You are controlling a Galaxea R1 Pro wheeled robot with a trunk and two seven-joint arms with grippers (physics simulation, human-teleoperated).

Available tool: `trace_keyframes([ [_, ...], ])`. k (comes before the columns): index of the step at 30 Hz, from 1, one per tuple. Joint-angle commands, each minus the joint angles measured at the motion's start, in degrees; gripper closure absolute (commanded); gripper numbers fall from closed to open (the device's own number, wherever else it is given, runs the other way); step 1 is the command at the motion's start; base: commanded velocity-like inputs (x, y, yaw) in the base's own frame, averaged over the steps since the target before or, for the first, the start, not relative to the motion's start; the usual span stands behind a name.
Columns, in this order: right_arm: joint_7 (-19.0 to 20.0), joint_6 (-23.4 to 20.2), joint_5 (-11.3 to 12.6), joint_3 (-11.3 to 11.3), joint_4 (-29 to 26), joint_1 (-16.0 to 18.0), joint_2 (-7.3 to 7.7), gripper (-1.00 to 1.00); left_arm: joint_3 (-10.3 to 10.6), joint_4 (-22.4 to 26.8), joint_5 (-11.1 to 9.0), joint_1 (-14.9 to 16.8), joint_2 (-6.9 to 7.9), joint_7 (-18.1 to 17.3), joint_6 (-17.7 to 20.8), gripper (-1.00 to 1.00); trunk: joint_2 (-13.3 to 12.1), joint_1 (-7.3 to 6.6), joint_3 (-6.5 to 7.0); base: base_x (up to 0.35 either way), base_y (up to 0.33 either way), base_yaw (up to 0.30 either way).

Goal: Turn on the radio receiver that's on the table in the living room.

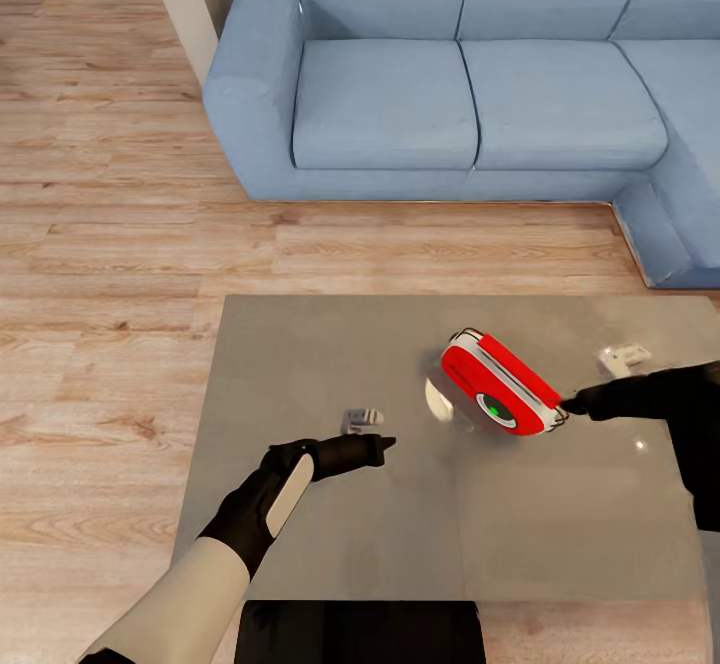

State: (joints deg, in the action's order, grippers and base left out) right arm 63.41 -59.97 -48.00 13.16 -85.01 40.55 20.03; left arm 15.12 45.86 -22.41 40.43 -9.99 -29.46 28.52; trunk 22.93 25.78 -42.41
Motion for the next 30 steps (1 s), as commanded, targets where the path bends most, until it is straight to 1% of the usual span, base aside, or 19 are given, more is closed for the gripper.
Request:
trace_keyframes([
  [1,-0.01,-0.03,0.00,0.39,-0.33,-0.92,0.19,-1.00,0.00,0.00,0.00,0.00,0.00,-0.03,0.01,1.00,0.00,0.01,0.00,0.000,0.000,0.000],
  [3,-0.03,-0.03,-0.14,1.50,-0.64,-3.41,0.53,-1.00,0.00,-0.02,0.00,0.00,0.00,-0.07,0.03,1.00,0.00,0.01,0.00,0.000,0.000,0.000],
  [6,-0.13,-0.03,-0.30,5.48,-0.86,-9.29,0.85,-1.00,0.00,-0.05,0.00,0.00,0.00,-0.11,0.04,1.00,0.00,0.01,0.00,0.000,0.000,0.000],
  [7,-0.14,-0.03,-0.33,6.36,-0.86,-10.36,0.88,-1.00,0.01,-0.07,-0.02,0.00,0.00,-0.10,0.04,1.00,0.00,0.01,0.00,0.000,0.000,0.000],
  [8,-0.18,-0.03,-0.48,9.15,-0.90,-13.39,0.91,-1.00,0.05,-0.16,-0.05,0.00,0.00,-0.09,0.07,1.00,0.00,0.01,0.00,0.000,0.000,0.000],
  [10,-0.25,1.40,-1.12,13.17,-0.91,-17.17,0.84,-1.00,0.06,-0.22,-0.07,0.00,0.00,-0.08,0.11,1.00,0.00,0.01,0.00,0.000,0.000,0.000],
  [11,-0.26,2.09,-1.37,14.19,-0.90,-18.15,0.78,-1.00,0.07,-0.25,-0.09,0.00,0.00,-0.07,0.11,1.00,0.00,0.01,0.00,0.000,0.000,0.000],
  [13,-0.28,4.99,-2.50,18.84,-0.93,-22.56,0.44,-1.00,0.08,-0.36,-0.33,0.00,0.00,-0.07,0.12,1.00,0.00,0.01,0.00,0.000,0.000,0.000],
  [14,-0.27,5.77,-2.74,20.12,-0.93,-23.75,0.35,-1.00,0.08,-0.39,-0.40,0.00,0.00,-0.07,0.13,1.00,0.00,0.01,0.00,0.000,0.000,0.000],
  [17,-0.23,11.48,-3.48,28.49,-1.00,-31.03,-0.34,-1.00,0.09,-0.53,-1.00,0.00,0.00,-0.07,0.13,1.00,0.00,0.01,0.00,0.000,0.000,0.000],
  [19,-0.22,16.28,-3.68,34.39,-1.02,-35.87,-2.19,-1.00,0.11,-0.57,-1.43,0.00,0.00,-0.05,0.13,1.00,0.00,0.01,0.00,0.000,0.000,0.000],
  [21,-0.29,21.87,-4.37,40.70,-0.84,-40.39,-5.53,-1.00,0.10,-0.60,-1.69,0.00,0.00,-0.01,0.13,1.00,0.00,0.01,0.00,0.000,0.000,0.000],
  [23,-0.50,28.86,-6.80,47.27,-0.10,-43.67,-9.84,-1.00,0.09,-0.68,-1.83,0.00,0.00,0.01,0.24,1.00,0.00,0.01,0.00,0.000,0.000,0.000],
  [24,-0.68,35.58,-9.82,52.51,1.50,-44.85,-13.08,-1.00,0.08,-0.72,-1.88,0.00,0.00,0.01,0.48,1.00,0.00,0.01,0.00,0.000,0.000,0.000],
  [25,-0.76,38.01,-10.93,54.33,2.49,-45.10,-14.03,-1.00,0.08,-0.73,-1.89,0.00,0.00,0.01,0.57,1.00,0.00,0.01,0.00,0.000,0.000,0.000],
  [27,-1.75,47.45,-15.44,61.17,8.36,-45.68,-16.63,-1.00,0.08,-0.79,-1.91,0.00,0.00,0.02,0.81,1.00,0.00,0.01,0.00,0.000,0.000,0.000],
  [28,-2.99,51.31,-17.72,63.72,12.23,-45.83,-17.26,-1.00,0.08,-0.81,-1.92,0.00,0.00,0.02,0.88,1.00,0.00,0.01,0.00,0.000,0.000,0.000],
  [29,-6.27,55.14,-20.79,66.19,19.17,-45.95,-17.66,-1.00,0.10,-0.83,-1.93,0.00,0.00,0.02,1.05,1.00,0.00,0.01,0.00,0.000,0.000,0.000],
  [30,-7.78,55.95,-21.62,66.70,21.82,-45.98,-17.71,-1.00,0.12,-0.84,-1.93,0.00,0.00,0.02,1.12,1.00,0.00,0.01,0.00,0.000,0.000,0.000],
])
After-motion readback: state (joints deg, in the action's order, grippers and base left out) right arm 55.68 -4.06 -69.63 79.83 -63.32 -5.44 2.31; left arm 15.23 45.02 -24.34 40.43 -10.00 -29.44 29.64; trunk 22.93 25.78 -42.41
